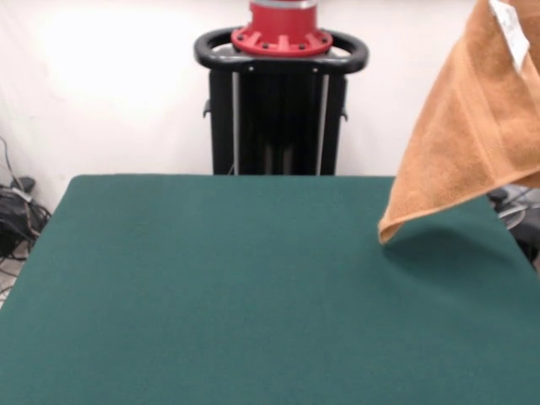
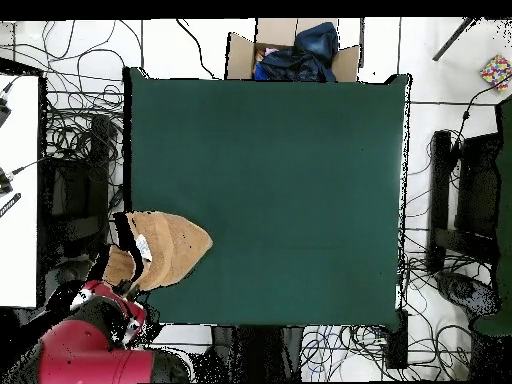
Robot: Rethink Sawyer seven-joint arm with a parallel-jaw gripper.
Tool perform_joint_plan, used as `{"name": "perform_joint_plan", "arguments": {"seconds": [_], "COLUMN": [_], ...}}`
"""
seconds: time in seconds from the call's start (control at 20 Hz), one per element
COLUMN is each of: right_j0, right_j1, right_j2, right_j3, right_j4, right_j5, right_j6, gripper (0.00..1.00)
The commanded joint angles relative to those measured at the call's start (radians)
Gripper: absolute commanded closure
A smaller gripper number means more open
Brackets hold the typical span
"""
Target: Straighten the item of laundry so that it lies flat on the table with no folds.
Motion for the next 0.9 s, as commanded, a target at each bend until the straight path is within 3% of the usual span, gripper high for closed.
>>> {"name": "perform_joint_plan", "arguments": {"seconds": [0.05,0.4,0.9], "right_j0": [-0.022,0.005,0.004], "right_j1": [-0.026,-0.061,-0.039], "right_j2": [0.101,0.105,0.145], "right_j3": [0.064,0.015,0.032], "right_j4": [0.085,0.089,0.138], "right_j5": [0.139,0.244,0.197], "right_j6": [0.05,0.097,0.103], "gripper": [1.0,1.0,1.0]}}
